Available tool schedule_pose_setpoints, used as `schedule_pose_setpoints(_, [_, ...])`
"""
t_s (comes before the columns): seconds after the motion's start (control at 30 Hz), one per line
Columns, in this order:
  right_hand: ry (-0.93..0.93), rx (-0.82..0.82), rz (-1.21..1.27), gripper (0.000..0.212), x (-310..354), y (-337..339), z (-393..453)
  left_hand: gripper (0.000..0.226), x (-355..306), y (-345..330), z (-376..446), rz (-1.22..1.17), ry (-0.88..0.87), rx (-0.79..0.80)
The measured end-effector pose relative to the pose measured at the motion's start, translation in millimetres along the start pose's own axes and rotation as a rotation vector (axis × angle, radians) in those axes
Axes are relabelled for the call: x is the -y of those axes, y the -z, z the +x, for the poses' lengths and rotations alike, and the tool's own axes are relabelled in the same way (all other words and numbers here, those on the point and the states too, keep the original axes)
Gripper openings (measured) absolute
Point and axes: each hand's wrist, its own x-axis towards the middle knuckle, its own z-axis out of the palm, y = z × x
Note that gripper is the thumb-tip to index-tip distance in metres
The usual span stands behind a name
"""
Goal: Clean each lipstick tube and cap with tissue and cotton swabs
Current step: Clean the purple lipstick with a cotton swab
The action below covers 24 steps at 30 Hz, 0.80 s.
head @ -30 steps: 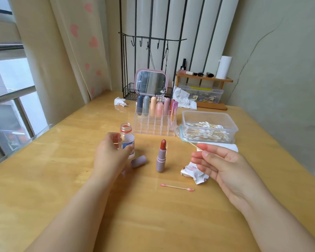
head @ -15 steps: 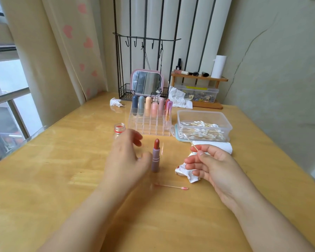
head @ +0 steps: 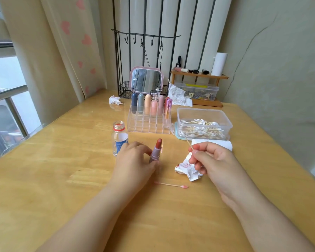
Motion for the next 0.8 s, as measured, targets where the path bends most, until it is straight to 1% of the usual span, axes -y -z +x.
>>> schedule_pose_setpoints(0.1, [0.059, -0.020, -0.066, 0.011, 2, 2, 0, 0.014, -8, 7, -3, -0.167, 0.054, -0.031])
schedule_pose_setpoints(0.2, [0.215, -0.033, -0.098, 0.014, 13, 6, -5, 0.012, -21, 18, -8, -0.381, 0.113, -0.010])
schedule_pose_setpoints(0.27, [0.325, -0.016, -0.134, 0.016, 21, 9, -10, 0.009, -31, 25, -12, -0.559, 0.140, 0.042])
schedule_pose_setpoints(0.37, [0.448, 0.003, -0.224, 0.012, 29, 11, -19, 0.008, -44, 31, -18, -0.801, 0.115, 0.085])
schedule_pose_setpoints(0.4, [0.474, -0.012, -0.252, 0.015, 30, 11, -21, 0.011, -47, 32, -19, -0.846, 0.095, 0.088])
schedule_pose_setpoints(0.43, [0.497, -0.034, -0.277, 0.019, 29, 12, -23, 0.016, -49, 32, -21, -0.879, 0.081, 0.096])
schedule_pose_setpoints(0.5, [0.554, -0.089, -0.339, 0.020, 31, 10, -25, 0.023, -52, 32, -23, -0.907, 0.058, 0.118])
schedule_pose_setpoints(0.6, [0.645, -0.155, -0.397, 0.020, 32, 8, -28, 0.013, -53, 32, -25, -0.875, 0.031, 0.135])
schedule_pose_setpoints(0.67, [0.695, -0.192, -0.408, 0.011, 32, 8, -29, 0.004, -53, 31, -25, -0.878, 0.040, 0.138])
schedule_pose_setpoints(0.8, [0.701, -0.214, -0.395, 0.007, 33, 8, -31, 0.006, -54, 32, -26, -0.854, 0.029, 0.141])
